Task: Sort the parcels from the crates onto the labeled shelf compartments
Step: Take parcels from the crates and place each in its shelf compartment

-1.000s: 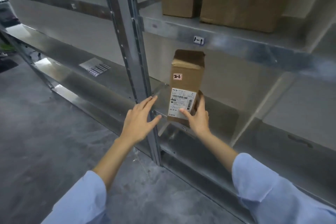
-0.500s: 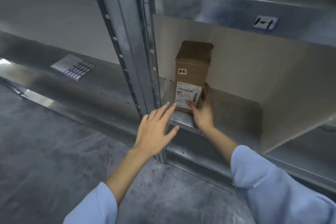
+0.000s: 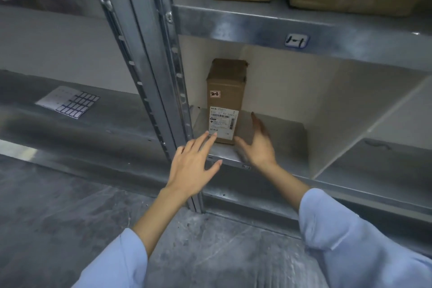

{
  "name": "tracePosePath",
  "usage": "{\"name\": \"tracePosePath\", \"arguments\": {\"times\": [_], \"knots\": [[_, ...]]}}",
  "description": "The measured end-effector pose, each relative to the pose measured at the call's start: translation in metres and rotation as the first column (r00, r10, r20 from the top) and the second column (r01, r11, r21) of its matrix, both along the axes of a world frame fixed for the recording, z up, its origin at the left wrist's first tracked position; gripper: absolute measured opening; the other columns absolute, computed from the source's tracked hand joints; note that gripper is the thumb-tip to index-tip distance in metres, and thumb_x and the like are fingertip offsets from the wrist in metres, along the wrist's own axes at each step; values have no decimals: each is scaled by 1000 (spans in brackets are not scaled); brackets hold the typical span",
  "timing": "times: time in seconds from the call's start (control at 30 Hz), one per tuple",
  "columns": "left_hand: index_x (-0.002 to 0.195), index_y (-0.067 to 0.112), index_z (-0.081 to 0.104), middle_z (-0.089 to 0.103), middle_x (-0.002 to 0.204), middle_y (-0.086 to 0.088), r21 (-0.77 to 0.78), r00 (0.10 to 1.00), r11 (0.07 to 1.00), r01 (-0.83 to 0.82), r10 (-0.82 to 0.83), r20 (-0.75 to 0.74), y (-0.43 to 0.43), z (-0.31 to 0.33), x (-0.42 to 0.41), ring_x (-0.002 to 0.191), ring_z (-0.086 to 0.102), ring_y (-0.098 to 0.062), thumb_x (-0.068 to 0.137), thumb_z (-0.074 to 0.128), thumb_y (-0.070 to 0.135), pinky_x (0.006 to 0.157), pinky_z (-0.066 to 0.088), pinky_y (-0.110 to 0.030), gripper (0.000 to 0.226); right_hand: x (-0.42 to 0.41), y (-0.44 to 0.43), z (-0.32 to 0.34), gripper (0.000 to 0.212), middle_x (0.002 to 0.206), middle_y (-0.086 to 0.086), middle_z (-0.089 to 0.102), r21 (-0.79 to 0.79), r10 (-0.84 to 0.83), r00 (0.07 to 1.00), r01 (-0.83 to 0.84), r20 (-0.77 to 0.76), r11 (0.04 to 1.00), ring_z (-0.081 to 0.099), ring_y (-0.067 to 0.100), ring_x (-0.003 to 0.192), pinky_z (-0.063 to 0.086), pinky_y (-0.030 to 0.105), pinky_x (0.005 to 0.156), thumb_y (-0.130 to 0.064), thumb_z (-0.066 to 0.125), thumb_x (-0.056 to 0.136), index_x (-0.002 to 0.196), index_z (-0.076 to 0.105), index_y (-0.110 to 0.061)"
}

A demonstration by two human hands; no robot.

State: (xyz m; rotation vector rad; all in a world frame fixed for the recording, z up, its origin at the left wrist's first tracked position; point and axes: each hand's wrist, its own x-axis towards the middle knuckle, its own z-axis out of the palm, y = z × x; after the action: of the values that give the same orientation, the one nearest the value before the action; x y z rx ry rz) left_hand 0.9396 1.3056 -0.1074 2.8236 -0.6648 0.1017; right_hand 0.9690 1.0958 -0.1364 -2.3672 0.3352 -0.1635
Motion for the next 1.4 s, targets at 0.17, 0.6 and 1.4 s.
{"name": "tracePosePath", "arguments": {"times": [0.17,0.6,1.4], "knots": [[156,33,16,23,161,5,76,1000,997,0,0,4,-18,21,-13,143,30,-19,84,10,69,108,28,-37,81,-51,-30,26,77,163,3,18,-297,10,989,-55,-151,953,20,29,147,38,46,108,-59,49,94,157,13,-32],[154,33,27,26,160,4,114,965,958,263,-261,-39,-167,47,-127,140,34,-23,82,12,72,108,29,-40,83,-232,-141,53,73,164,-3,14,-399,-51,985,-18,-163,917,12,23,149,32,45,114,-59,47,95,157,15,-35],[156,33,15,21,162,3,60,521,533,844,-841,145,-668,109,-490,139,33,-22,80,8,70,107,26,-38,84,-730,-544,131,69,165,-2,10,-479,-781,620,662,-83,577,10,28,151,31,50,113,-61,34,99,158,9,-34]]}}
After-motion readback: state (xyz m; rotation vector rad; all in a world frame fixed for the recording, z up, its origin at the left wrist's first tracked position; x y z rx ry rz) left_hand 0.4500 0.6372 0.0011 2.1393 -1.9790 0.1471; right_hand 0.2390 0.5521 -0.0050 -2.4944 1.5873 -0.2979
